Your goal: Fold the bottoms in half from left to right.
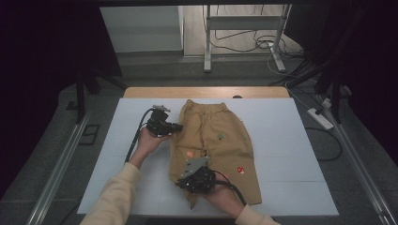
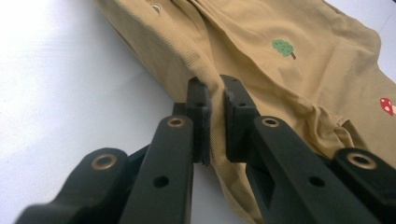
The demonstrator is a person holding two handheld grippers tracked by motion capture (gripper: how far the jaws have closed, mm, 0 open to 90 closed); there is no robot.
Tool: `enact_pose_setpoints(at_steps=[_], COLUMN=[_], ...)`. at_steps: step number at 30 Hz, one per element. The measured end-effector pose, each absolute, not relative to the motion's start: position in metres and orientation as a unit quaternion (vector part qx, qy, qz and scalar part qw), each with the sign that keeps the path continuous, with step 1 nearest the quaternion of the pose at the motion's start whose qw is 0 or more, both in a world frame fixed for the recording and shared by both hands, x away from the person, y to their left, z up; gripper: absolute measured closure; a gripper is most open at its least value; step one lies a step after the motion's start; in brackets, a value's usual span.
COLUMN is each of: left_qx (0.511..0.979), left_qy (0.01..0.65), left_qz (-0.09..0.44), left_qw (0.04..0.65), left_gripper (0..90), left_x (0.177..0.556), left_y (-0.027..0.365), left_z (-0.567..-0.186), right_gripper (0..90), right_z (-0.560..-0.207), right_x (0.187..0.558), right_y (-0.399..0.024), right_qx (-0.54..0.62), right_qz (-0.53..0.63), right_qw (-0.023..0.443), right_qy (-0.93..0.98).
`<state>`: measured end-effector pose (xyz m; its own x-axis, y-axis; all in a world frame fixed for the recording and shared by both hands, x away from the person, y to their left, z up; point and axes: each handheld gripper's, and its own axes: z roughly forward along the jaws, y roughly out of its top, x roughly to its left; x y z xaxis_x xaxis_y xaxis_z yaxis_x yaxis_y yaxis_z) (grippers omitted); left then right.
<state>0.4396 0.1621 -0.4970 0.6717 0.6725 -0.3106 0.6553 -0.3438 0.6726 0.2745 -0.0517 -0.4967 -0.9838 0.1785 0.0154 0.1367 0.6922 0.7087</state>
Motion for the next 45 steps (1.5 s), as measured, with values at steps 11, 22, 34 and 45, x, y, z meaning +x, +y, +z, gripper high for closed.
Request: enact_pose_setpoints(at_steps=[11, 22, 34, 45], left_qx=[0.815, 0.813, 0.816, 0.812], left_qy=[0.4, 0.396, 0.385, 0.384], left_qz=[0.014, 0.013, 0.018, 0.019], left_qw=[0.419, 0.426, 0.431, 0.439], left_gripper=[82.7, 82.7, 82.7, 82.7], left_x=[0.437, 0.437, 0.435, 0.433], left_y=[0.158, 0.155, 0.146, 0.143], left_z=[-0.491, -0.487, -0.482, -0.479], right_gripper=[86.0, 86.0, 86.0, 86.1], right_z=[-0.493, -0.493, -0.493, -0.49], right_x=[0.274, 0.272, 0.272, 0.272], right_y=[-0.064, -0.073, -0.087, -0.102], right_qx=[0.096, 0.101, 0.115, 0.129], right_qz=[0.39, 0.392, 0.392, 0.397], right_qw=[0.029, 0.035, 0.037, 0.043], right_qy=[0.915, 0.914, 0.912, 0.907])
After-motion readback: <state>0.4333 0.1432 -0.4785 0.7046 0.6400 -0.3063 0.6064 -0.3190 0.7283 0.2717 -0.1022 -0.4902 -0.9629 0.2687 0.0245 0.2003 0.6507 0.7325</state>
